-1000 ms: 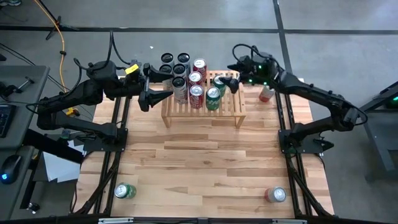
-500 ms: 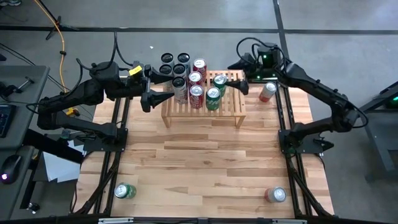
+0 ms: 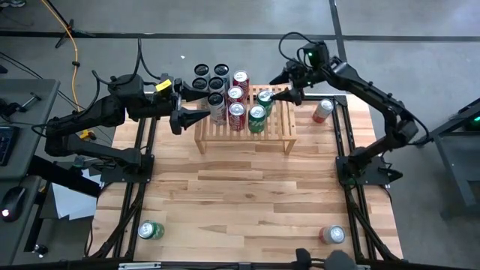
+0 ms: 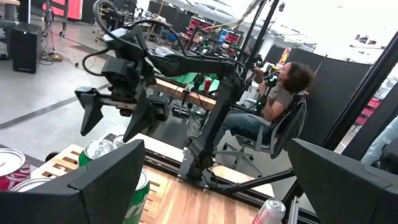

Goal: Place canned beverage on shelf
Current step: Put the right green soda can on the shelf aligned with other green soda can

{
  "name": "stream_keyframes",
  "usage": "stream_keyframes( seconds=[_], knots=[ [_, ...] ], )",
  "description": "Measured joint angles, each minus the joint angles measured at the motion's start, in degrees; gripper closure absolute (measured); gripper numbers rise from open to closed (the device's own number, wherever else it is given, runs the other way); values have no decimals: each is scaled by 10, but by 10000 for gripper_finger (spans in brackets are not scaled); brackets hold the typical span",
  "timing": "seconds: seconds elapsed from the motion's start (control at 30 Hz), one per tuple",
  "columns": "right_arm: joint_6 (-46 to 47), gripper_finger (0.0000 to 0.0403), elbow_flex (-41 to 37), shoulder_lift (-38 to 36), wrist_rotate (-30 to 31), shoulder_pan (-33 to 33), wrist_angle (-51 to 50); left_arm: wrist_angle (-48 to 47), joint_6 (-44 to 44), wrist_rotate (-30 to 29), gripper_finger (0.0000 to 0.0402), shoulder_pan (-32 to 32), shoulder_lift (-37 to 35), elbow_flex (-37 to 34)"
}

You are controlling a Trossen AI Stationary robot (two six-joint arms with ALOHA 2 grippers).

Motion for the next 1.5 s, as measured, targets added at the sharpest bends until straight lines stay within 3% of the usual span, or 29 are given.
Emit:
stream_keyframes(
  seconds=[0.17,0.57,0.77,1.1,1.5],
  knots=[
    [-55,50,31,31,-34,2,-64,0,-4,0,14,0,0,0],
    [-136,50,32,54,-23,15,-75,0,-4,-17,14,0,0,0],
    [-187,50,32,55,16,40,-74,0,-4,-25,14,0,0,0],
    [-180,52,32,55,73,49,-73,0,-4,-30,14,0,0,0],
    [-133,129,32,56,92,49,-34,0,-4,-30,14,0,0,0]
  ],
)
